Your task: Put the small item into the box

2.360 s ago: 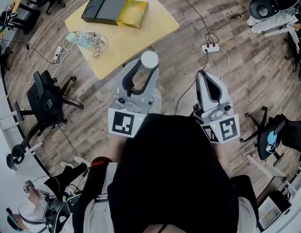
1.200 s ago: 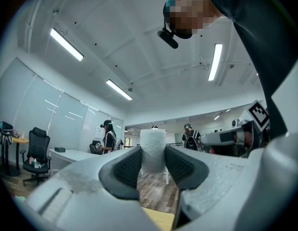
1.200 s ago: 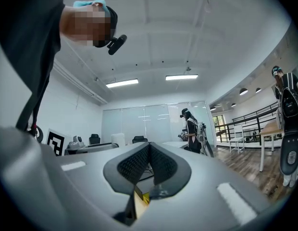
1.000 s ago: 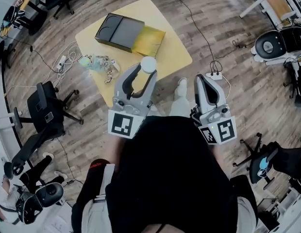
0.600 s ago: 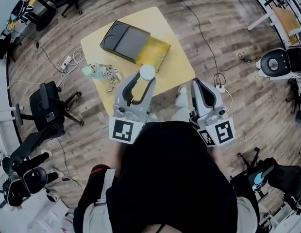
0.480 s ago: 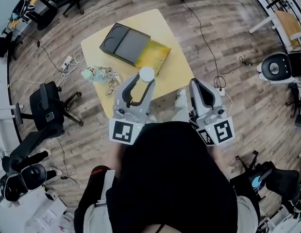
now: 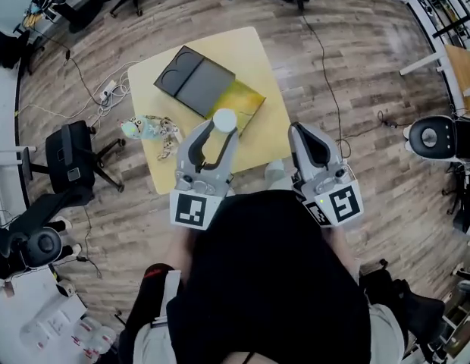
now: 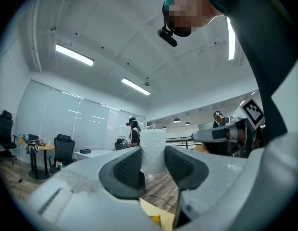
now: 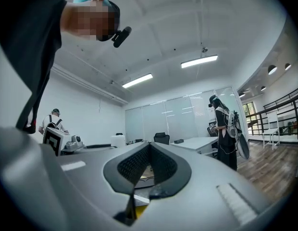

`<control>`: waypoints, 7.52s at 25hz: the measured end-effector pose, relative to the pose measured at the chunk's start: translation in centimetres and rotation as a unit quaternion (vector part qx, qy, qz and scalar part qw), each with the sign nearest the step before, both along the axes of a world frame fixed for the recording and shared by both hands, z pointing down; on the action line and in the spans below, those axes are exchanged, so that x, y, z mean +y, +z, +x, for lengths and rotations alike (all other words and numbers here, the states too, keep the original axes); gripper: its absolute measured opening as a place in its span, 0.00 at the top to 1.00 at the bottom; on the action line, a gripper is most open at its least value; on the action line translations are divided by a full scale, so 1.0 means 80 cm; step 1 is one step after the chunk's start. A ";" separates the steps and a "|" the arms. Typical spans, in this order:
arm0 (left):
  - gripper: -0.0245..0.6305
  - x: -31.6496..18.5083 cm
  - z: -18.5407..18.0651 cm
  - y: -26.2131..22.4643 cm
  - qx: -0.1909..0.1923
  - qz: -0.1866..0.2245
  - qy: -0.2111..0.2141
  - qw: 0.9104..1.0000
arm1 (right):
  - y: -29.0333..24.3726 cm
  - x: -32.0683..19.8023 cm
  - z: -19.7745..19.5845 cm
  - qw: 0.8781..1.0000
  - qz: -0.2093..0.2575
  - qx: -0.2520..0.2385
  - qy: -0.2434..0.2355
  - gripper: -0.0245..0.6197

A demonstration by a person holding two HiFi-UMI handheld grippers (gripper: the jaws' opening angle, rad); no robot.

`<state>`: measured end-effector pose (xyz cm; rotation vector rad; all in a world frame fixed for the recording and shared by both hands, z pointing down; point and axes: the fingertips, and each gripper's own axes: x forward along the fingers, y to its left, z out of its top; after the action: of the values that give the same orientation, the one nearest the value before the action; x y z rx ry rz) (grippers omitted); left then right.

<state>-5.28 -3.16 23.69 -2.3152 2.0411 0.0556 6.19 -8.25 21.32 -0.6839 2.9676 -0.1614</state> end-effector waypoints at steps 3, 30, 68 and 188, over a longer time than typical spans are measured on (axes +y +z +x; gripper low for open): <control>0.71 -0.019 0.002 0.001 -0.003 -0.006 -0.020 1.000 | 0.000 -0.026 -0.002 1.000 -0.002 0.001 -0.023 0.96; 0.71 -0.090 0.002 0.050 0.015 -0.055 -0.234 0.971 | 0.037 -0.134 -0.058 0.964 -0.036 0.014 -0.263 0.96; 0.71 -0.083 -0.034 0.224 0.095 -0.173 -0.250 0.948 | 0.145 -0.092 -0.109 0.929 -0.072 0.113 -0.345 0.96; 0.75 -0.125 -0.086 0.431 0.139 -0.432 -0.219 0.864 | 0.226 -0.137 -0.194 0.933 -0.136 0.153 -0.296 0.96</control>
<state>-12.15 -13.17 58.17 -2.1904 3.1892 -0.7331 -9.30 -19.20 39.40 0.2227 3.3928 -0.5621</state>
